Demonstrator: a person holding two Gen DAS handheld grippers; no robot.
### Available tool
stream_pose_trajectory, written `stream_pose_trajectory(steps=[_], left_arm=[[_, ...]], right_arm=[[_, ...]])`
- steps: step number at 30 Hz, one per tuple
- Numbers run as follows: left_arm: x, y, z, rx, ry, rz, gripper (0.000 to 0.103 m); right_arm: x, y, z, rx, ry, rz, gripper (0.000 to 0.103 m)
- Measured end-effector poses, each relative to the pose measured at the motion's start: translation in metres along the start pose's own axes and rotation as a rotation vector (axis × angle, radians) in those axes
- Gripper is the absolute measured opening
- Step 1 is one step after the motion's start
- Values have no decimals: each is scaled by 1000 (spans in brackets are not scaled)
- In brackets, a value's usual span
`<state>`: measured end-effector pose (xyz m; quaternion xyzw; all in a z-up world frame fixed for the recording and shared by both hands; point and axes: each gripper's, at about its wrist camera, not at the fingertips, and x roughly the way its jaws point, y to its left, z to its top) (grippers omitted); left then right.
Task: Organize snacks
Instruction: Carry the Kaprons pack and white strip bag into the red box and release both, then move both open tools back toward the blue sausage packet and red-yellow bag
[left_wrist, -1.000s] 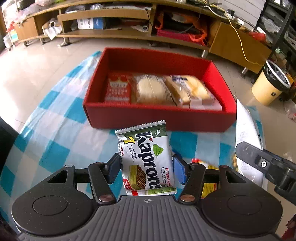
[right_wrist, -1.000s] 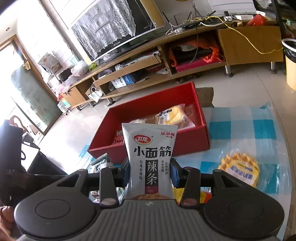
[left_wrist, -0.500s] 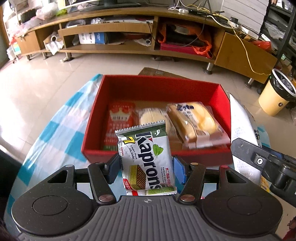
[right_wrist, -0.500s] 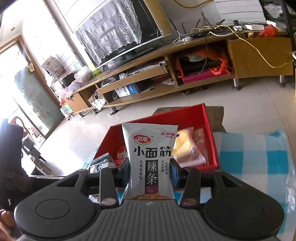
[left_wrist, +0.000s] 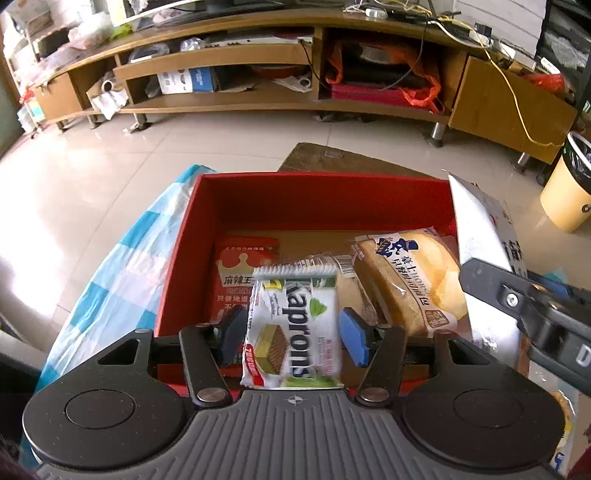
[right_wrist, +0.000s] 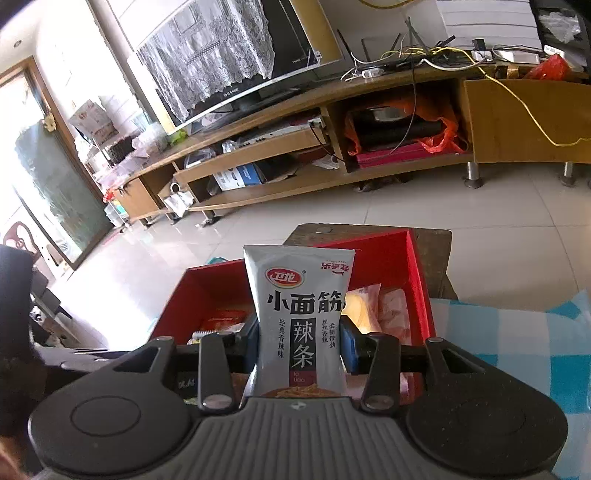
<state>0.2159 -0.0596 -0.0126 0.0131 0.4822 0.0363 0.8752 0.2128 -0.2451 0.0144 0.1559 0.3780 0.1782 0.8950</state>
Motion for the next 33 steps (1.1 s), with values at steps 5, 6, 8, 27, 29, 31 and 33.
stream_pose_trajectory(steps=[5, 6, 8, 27, 29, 31, 33], left_arm=[[9, 5, 0, -8, 32, 6, 72], [10, 6, 0, -12, 36, 4, 76], [8, 8, -1, -15, 32, -1, 85], [-18, -5, -17, 62, -3, -15, 95], [-21, -6, -20, 74, -4, -15, 95], [-26, -6, -24, 83, -10, -18, 95], [-32, -3, -28, 83, -14, -27, 96]], right_arm=[[17, -1, 2, 10, 33, -9, 45], [19, -1, 1, 9, 47, -12, 47], [21, 0, -1, 5, 50, -14, 47], [-9, 3, -7, -29, 26, -29, 49], [-13, 5, -10, -43, 27, -32, 49], [-19, 4, -14, -44, 28, -35, 49], [-25, 3, -20, -40, 33, -42, 49]])
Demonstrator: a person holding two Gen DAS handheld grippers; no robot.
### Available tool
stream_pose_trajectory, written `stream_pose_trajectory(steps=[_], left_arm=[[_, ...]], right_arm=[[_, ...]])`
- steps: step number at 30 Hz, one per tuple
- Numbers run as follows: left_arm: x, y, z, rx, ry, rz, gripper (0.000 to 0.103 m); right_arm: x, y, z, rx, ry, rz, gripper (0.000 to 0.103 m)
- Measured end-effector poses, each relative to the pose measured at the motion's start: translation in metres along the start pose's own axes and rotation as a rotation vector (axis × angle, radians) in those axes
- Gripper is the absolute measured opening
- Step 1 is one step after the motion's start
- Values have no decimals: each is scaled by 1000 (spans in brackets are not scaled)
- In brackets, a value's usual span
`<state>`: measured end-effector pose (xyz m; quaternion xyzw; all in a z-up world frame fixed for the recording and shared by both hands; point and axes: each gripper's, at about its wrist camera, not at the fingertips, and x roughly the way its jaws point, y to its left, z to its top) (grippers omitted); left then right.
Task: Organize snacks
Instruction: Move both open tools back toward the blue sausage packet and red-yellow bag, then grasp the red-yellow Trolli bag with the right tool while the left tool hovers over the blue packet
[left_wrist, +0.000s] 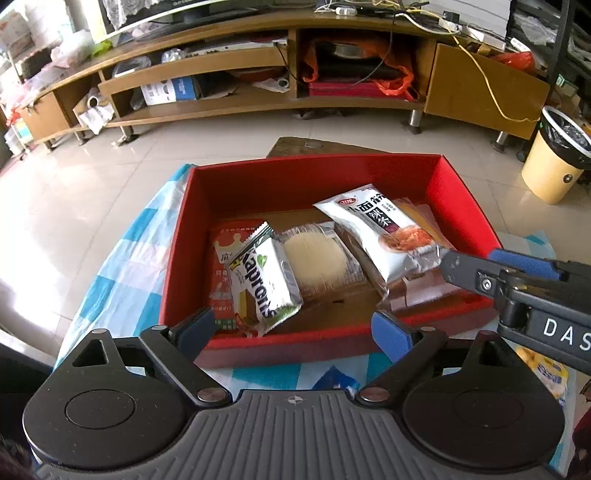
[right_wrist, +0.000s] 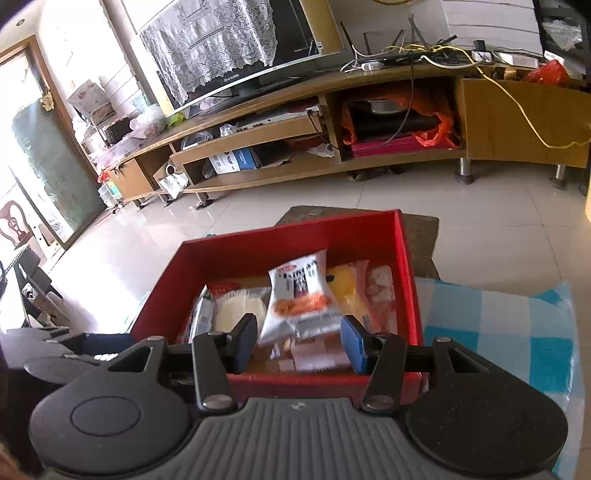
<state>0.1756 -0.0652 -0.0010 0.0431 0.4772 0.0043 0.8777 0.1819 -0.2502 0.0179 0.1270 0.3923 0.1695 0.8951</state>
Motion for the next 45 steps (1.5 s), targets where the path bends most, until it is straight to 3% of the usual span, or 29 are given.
stream_pose_trajectory(steps=[8, 14, 19, 23, 30, 36, 45], left_arm=[[-8, 8, -33, 57, 48, -47, 99], [18, -8, -53, 100, 150, -93, 99], [37, -20, -62, 159, 180, -62, 99], [47, -19, -70, 169, 224, -79, 99], [50, -22, -71, 164, 209, -76, 102], [25, -19, -85, 144, 217, -90, 76], [5, -2, -107, 171, 256, -119, 76]], right_arm=[[-23, -13, -24, 2, 39, -25, 50], [-48, -27, -38, 54, 36, -26, 50], [-77, -34, -59, 127, 24, -23, 50], [-105, -39, -85, 183, 10, -43, 53], [-131, -59, -114, 268, 22, -83, 54], [-131, -69, -106, 335, 12, -46, 54], [-97, -49, -109, 267, 129, -41, 54]])
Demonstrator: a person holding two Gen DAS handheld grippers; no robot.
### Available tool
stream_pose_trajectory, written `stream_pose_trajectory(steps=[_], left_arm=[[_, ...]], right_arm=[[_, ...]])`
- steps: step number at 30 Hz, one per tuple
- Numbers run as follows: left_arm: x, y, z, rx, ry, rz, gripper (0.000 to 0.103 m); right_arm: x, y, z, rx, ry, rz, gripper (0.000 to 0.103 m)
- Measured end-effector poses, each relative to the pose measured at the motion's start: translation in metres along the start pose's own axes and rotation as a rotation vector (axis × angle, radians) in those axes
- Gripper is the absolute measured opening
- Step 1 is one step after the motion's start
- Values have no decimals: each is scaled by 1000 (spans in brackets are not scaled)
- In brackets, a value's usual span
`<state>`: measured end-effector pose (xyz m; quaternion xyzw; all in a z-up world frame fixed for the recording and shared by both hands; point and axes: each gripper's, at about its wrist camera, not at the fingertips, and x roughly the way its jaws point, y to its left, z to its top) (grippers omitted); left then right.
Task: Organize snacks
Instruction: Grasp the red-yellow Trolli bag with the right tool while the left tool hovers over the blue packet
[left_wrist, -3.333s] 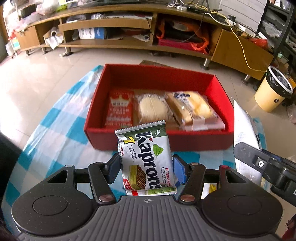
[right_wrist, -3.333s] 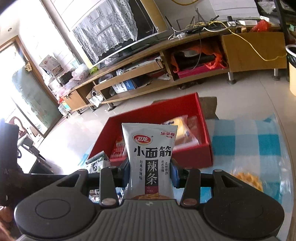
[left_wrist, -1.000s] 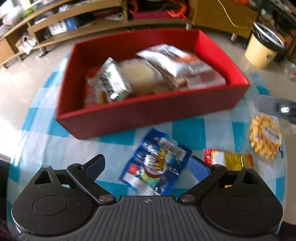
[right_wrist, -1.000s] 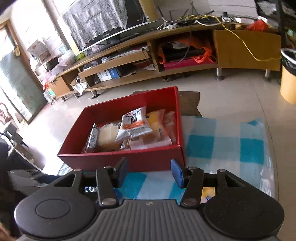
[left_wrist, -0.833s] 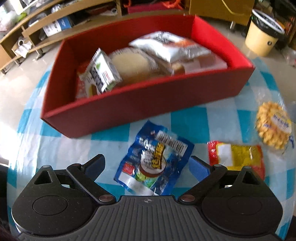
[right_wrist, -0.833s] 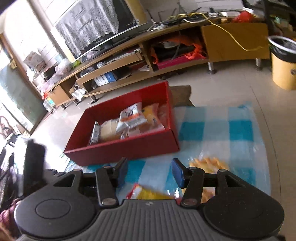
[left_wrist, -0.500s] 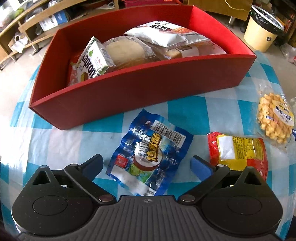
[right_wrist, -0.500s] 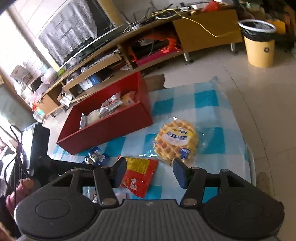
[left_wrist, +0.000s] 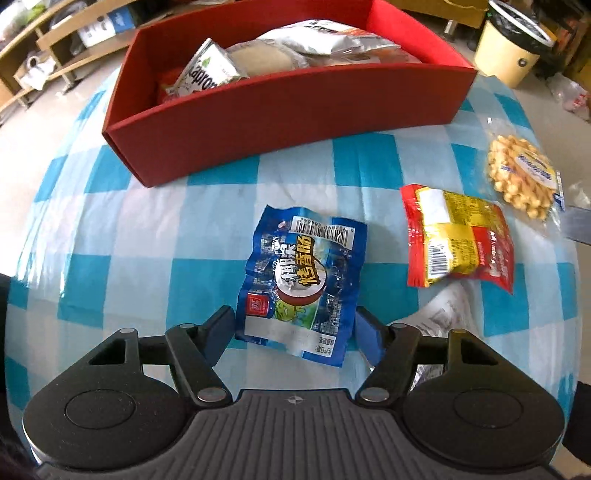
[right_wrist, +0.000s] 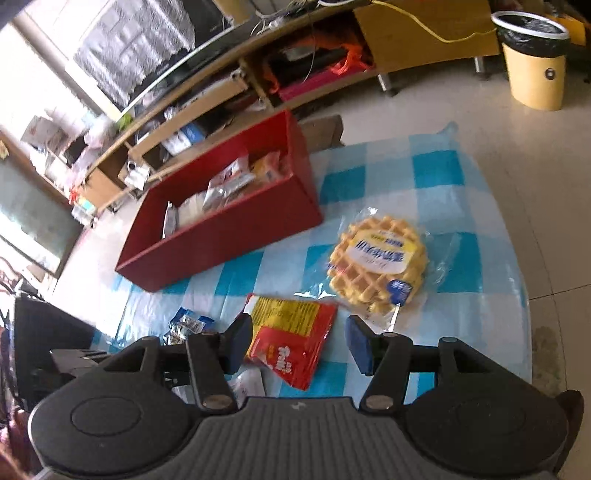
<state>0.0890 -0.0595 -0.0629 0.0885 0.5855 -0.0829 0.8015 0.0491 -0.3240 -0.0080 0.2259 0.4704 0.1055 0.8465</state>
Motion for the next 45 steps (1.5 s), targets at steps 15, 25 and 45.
stream_pose_trajectory(steps=[15, 25, 45], left_arm=[[4, 7, 10, -58, -5, 9, 78], [-10, 47, -5, -156, 6, -82, 79], [1, 41, -6, -142, 3, -16, 90]], right_arm=[[31, 10, 18, -20, 56, 4, 57], [58, 43, 20, -298, 119, 38, 60], [78, 48, -3, -258, 234, 4, 63]])
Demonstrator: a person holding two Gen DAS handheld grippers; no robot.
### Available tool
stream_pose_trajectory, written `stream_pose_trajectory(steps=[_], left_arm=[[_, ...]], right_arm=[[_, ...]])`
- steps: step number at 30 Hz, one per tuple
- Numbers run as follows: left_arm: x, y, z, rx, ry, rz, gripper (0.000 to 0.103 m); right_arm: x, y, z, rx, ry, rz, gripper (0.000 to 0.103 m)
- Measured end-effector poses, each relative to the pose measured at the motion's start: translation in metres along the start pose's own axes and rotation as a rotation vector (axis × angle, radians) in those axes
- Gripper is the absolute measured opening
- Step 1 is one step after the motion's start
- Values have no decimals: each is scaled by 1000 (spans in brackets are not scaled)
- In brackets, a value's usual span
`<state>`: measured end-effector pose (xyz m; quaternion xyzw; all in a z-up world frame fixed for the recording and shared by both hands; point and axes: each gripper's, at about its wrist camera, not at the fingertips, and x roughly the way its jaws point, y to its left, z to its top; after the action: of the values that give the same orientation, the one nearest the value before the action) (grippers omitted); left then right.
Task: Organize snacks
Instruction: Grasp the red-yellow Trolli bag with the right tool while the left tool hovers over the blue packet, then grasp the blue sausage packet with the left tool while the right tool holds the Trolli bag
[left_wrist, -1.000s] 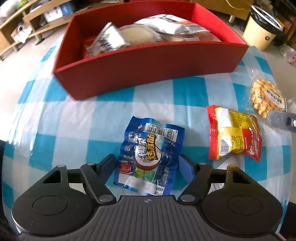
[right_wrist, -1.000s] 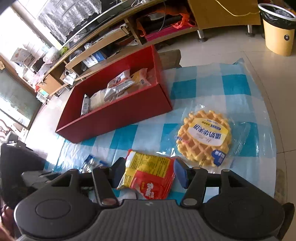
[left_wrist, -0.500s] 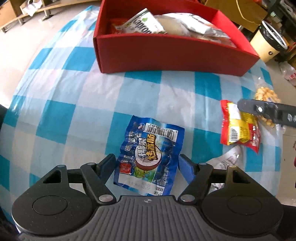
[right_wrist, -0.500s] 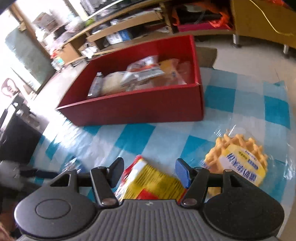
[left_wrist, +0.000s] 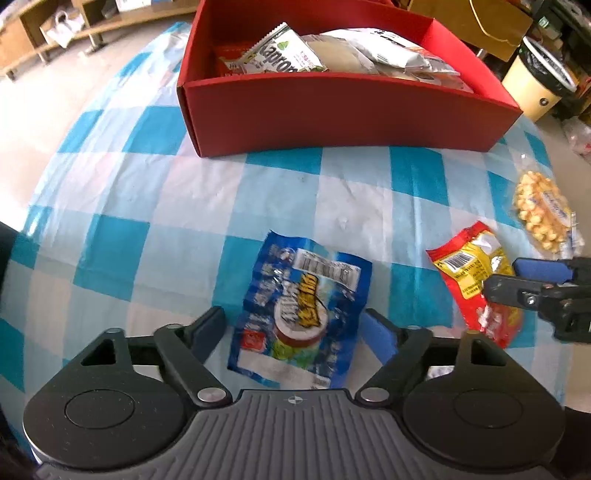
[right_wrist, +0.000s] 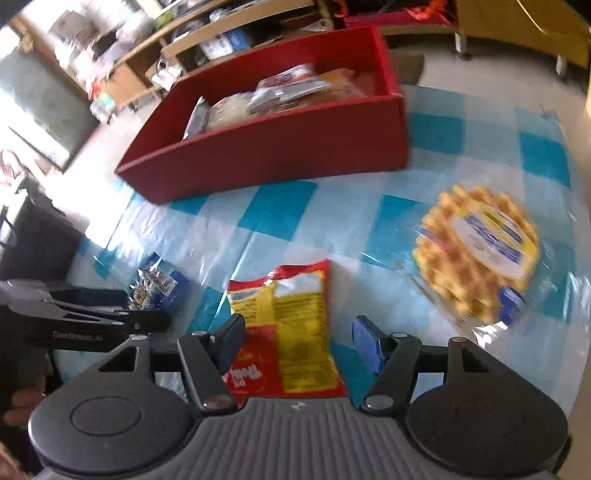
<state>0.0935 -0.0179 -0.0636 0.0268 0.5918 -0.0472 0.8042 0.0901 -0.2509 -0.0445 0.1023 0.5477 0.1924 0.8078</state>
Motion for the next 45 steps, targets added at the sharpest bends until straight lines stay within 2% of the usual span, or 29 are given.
stream_pose_trajectory(steps=[2, 4, 6, 7, 9, 10, 15, 19, 22, 24, 26, 28, 30, 35, 39, 41, 43, 45], left_arm=[[7, -2, 0, 1, -4, 47, 97], [11, -4, -1, -4, -15, 67, 103], [11, -5, -3, -1, -27, 73, 103], [12, -4, -4, 2, -30, 70, 103], [12, -4, -6, 12, -41, 65, 103], [12, -5, -8, 16, -47, 66, 103], [12, -5, -12, 33, -94, 65, 103], [10, -5, -18, 38, -138, 56, 103], [10, -5, -20, 28, -152, 53, 103], [10, -6, -21, 46, -161, 53, 103], [10, -6, -22, 43, -161, 53, 103], [11, -5, -21, 28, -167, 56, 103], [11, -8, -21, 13, -173, 65, 103], [12, -6, -10, 13, -105, 58, 103], [13, -7, -7, 9, -82, 58, 102], [11, -10, -5, 26, -81, 59, 96], [6, -13, -4, 35, -89, 48, 77], [2, -16, -1, 52, -97, 55, 77]], right_arm=[[4, 16, 3, -75, -36, -38, 63], [12, 24, 1, -124, -17, -83, 65], [16, 29, -5, -162, -29, -88, 80], [18, 32, -7, -179, -34, -90, 84], [23, 35, -11, -195, -39, -89, 102], [27, 37, -12, -200, -36, -87, 103], [35, 61, -18, -295, -15, -202, 103], [35, 56, -16, -302, -13, -179, 103], [28, 49, -14, -274, -19, -151, 97], [24, 47, -14, -264, -37, -185, 77], [19, 43, -14, -241, -52, -195, 66], [16, 38, -13, -209, -66, -189, 60], [15, 38, -11, -201, -69, -189, 58], [12, 37, -9, -187, -72, -175, 55], [6, 30, -7, -153, -79, -152, 54], [3, 28, -6, -142, -87, -145, 54], [0, 25, -4, -129, -100, -148, 54], [-3, 24, -1, -119, -112, -146, 54]])
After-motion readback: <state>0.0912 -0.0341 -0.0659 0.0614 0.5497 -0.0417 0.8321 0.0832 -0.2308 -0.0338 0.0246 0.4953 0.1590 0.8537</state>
